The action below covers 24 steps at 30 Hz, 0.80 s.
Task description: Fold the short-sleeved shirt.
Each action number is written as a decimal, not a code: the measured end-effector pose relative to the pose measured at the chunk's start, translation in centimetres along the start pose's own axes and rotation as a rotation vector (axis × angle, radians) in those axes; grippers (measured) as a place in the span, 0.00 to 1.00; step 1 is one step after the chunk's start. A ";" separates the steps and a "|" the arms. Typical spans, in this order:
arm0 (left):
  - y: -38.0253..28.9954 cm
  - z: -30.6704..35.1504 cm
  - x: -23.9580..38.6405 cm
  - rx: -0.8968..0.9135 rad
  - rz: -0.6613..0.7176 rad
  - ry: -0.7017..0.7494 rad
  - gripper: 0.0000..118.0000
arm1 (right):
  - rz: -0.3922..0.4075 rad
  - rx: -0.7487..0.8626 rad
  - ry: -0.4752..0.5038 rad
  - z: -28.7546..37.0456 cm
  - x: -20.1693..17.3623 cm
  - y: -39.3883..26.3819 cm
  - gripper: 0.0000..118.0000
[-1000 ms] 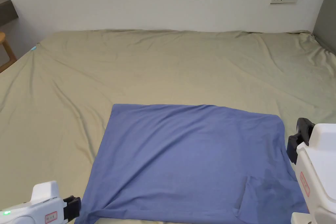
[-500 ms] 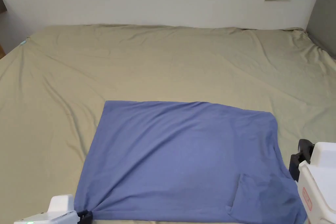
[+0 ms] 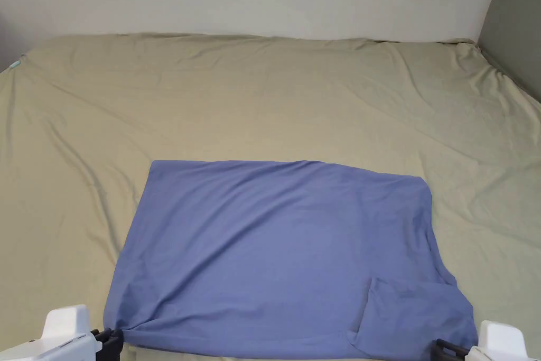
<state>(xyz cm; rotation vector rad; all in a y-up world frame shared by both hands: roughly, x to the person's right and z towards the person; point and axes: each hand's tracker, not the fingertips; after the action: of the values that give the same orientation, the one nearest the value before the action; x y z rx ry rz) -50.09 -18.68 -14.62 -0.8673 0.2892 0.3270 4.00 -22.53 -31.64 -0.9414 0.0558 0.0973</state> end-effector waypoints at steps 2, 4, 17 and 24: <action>-0.1 -0.2 0.0 -0.003 0.000 0.004 0.07 | 0.010 0.001 0.021 -0.7 -0.1 -0.1 0.58; -0.1 -0.2 0.1 -0.009 -0.004 0.010 0.07 | 0.005 -0.004 0.071 -0.6 -0.6 0.0 0.29; 6.4 0.1 0.9 0.092 0.037 -0.010 0.07 | 0.035 0.186 0.108 5.5 -2.0 6.5 0.09; 14.9 -4.2 3.3 0.131 -0.020 0.024 0.07 | 0.023 0.220 0.102 1.7 -3.6 14.6 0.09</action>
<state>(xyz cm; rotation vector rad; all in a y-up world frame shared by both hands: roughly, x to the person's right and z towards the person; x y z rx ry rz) -53.41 -12.46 -28.78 -0.7456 0.3205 0.2764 -1.17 -12.82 -42.08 -0.7255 0.1685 0.0630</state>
